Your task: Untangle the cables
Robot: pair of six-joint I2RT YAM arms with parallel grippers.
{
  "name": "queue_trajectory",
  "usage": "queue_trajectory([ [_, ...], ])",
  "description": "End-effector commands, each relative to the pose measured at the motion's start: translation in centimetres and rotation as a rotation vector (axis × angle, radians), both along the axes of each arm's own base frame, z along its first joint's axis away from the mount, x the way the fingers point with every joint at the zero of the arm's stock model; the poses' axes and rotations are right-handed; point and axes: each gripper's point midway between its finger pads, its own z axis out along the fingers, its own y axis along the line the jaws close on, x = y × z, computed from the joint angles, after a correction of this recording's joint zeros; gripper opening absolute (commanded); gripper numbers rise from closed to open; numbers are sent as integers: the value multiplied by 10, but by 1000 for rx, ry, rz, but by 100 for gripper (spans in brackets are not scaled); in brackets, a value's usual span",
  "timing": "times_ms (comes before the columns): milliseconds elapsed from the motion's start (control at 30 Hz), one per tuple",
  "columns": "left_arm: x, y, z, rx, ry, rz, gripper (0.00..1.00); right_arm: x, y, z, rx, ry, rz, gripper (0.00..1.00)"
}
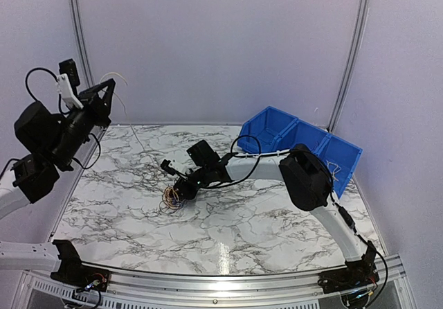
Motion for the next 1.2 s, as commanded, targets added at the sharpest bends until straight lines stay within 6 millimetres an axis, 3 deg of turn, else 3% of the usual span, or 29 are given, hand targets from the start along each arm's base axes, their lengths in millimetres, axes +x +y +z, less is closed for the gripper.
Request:
queue_trajectory([
  [0,-18,10,70,27,-110,3,0,0,-21,-31,-104,49,-55,16],
  [200,-40,21,159,3,-257,4,0,1,-27,-37,-118,56,-67,15],
  [400,-60,27,235,-55,-392,-23,0,1,-30,-38,-128,55,-73,11],
  [600,-101,38,315,-176,-569,-127,0,1,-34,-44,-145,50,-86,7],
  [667,-118,47,339,-214,-634,-148,0,3,-36,-45,-149,51,-93,8],
  [733,-134,58,359,-251,-689,-159,0,4,-36,-46,-151,56,-98,20],
  [800,-141,64,369,-276,-718,-161,0,7,-40,-45,-155,61,-105,28],
  [900,-140,63,371,-283,-717,-160,0,15,-48,-45,-159,62,-126,33],
  [1167,-124,62,356,-245,-667,-90,0,37,-74,-34,-169,48,-168,37],
])
